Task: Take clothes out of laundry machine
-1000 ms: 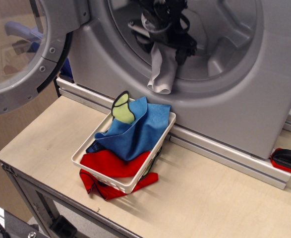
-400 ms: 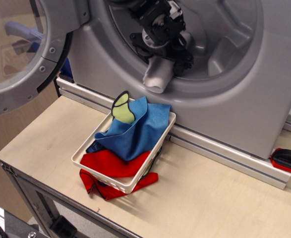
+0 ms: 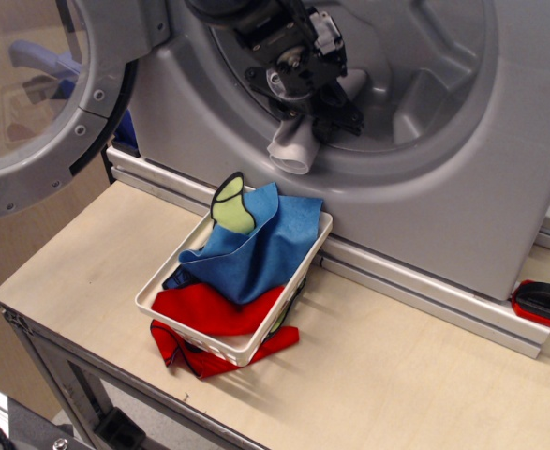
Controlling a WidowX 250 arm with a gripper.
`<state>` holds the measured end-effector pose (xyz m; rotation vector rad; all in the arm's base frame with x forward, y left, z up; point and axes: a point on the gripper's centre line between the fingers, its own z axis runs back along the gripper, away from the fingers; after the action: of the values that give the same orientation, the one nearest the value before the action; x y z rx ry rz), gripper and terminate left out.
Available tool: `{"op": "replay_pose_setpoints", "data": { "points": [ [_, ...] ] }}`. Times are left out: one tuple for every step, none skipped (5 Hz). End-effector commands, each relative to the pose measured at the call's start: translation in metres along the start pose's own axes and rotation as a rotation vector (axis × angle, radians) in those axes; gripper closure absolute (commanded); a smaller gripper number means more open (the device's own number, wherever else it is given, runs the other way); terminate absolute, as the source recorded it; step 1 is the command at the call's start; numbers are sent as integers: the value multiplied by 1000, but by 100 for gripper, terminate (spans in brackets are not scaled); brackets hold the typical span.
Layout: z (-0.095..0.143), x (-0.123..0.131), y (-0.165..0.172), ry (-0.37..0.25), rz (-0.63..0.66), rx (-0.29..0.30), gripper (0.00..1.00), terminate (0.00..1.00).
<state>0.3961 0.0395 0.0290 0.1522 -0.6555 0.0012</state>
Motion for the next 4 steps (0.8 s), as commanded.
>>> {"op": "replay_pose_setpoints", "data": {
  "points": [
    [16,13,6,-5,-46,-27,100,0],
    [26,18,7,8,-57,-37,100,0],
    [57,20,5,76,-47,5,100,0],
    [86,-5,2,177,21,31,100,0]
  ]
}}
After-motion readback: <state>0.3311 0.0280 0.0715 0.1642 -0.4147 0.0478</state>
